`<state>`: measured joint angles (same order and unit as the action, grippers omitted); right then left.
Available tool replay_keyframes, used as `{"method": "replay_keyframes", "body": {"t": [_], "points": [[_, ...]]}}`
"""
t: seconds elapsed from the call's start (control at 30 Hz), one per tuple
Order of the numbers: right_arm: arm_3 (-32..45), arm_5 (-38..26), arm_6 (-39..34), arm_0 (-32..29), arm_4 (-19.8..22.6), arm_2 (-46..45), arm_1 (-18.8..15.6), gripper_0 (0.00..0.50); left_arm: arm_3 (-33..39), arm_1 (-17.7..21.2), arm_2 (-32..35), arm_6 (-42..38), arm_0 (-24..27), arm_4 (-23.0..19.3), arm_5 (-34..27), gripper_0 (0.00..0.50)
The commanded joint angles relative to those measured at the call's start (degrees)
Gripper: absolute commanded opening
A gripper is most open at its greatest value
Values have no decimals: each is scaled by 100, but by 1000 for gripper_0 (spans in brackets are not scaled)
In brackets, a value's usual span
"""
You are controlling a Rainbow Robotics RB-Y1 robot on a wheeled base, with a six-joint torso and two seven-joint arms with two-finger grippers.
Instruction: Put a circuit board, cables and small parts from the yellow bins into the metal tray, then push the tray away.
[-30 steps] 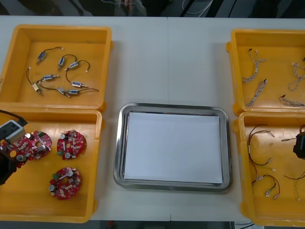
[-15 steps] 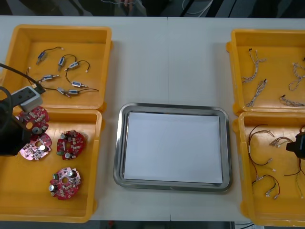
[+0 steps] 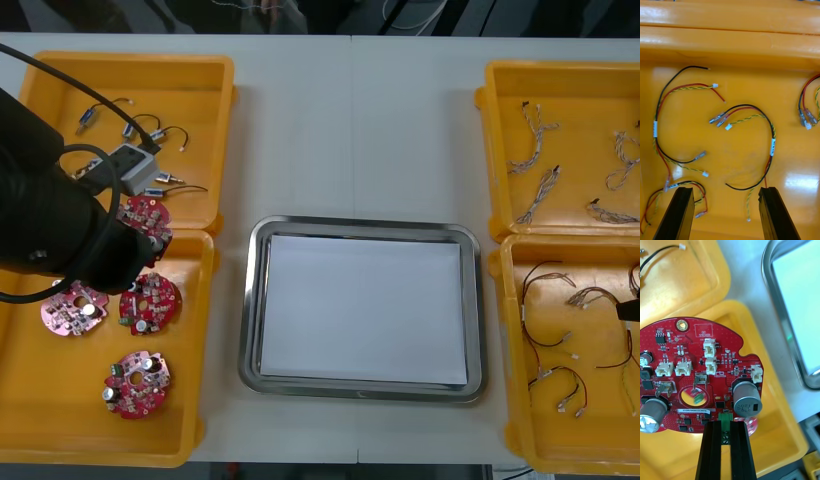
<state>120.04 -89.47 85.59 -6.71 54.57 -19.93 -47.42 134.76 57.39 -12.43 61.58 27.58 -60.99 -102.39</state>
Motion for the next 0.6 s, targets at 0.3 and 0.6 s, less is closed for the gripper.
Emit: {"method": "replay_keyframes", "body": {"t": [0.3, 0.6], "points": [[-974, 685, 915, 179, 476, 138, -646, 500, -11, -1160, -1684, -1368, 1417, 984, -669, 0], [-1405, 984, 950, 346, 379, 569, -646, 500, -275, -1986, -2396, -2344, 1768, 1626, -761, 0]]}}
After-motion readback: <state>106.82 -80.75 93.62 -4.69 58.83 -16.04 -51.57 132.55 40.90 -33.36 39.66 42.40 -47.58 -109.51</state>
